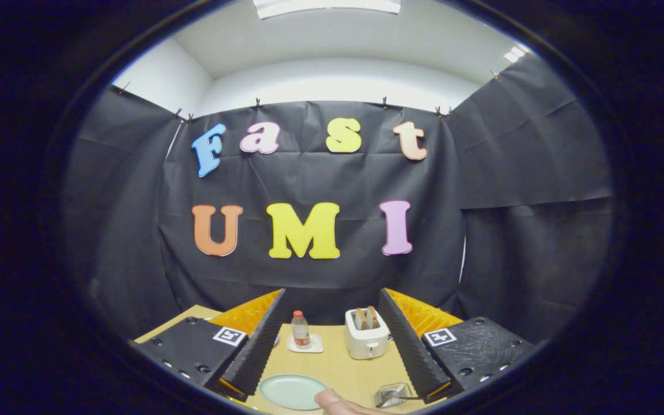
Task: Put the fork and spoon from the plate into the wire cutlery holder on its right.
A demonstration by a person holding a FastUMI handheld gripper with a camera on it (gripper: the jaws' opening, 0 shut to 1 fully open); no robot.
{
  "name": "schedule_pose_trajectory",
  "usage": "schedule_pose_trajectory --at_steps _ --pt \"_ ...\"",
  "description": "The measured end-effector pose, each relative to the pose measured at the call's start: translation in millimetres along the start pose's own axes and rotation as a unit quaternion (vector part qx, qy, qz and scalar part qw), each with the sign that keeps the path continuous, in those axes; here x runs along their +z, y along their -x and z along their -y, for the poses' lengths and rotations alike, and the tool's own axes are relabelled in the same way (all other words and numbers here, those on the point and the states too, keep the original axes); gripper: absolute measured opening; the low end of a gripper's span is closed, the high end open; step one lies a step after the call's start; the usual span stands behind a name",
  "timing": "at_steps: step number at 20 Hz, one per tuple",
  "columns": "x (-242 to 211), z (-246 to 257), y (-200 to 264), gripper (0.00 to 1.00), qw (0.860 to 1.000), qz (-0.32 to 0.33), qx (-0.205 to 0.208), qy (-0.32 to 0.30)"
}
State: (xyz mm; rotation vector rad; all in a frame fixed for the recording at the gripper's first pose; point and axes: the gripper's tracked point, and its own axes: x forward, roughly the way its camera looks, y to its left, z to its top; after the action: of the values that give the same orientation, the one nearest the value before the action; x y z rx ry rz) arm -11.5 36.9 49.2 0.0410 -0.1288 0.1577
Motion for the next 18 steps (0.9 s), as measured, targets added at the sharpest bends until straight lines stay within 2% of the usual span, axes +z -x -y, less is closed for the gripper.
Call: schedule_pose_trajectory --at_steps 7,14,18 --pt "54 -29 13 0.96 0.998 0.047 -0.027 0.040" --pt "38 -46 16 0.95 0.998 0.027 -0.049 0.029" --pt "29 -54 14 0.95 0.998 0.021 -0.047 0.030"
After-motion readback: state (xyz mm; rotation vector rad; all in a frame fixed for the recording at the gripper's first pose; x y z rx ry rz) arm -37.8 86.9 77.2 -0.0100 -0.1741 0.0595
